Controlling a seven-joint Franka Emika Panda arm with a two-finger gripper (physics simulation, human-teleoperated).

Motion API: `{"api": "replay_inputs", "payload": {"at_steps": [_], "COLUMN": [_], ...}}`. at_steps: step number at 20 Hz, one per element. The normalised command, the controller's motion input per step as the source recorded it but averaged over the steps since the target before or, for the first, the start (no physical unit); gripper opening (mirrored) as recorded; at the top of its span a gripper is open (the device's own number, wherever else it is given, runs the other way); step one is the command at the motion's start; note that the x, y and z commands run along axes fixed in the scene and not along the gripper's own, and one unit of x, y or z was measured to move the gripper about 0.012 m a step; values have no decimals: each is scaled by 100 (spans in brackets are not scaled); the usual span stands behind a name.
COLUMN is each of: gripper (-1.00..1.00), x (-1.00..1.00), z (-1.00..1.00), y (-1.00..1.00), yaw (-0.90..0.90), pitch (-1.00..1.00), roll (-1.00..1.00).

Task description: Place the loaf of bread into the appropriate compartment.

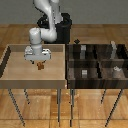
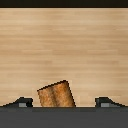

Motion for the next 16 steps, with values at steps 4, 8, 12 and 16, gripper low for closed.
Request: {"api": "replay_inputs", "payload": {"at_steps": [4, 8, 12, 16], "gripper": [100, -100, -100, -100], "x": [0, 0, 0, 0], "z": [-75, -25, 0, 75], "y": [0, 0, 0, 0], "yaw": [0, 0, 0, 0], "pitch": [0, 0, 0, 0], "roll": [0, 0, 0, 0]}}
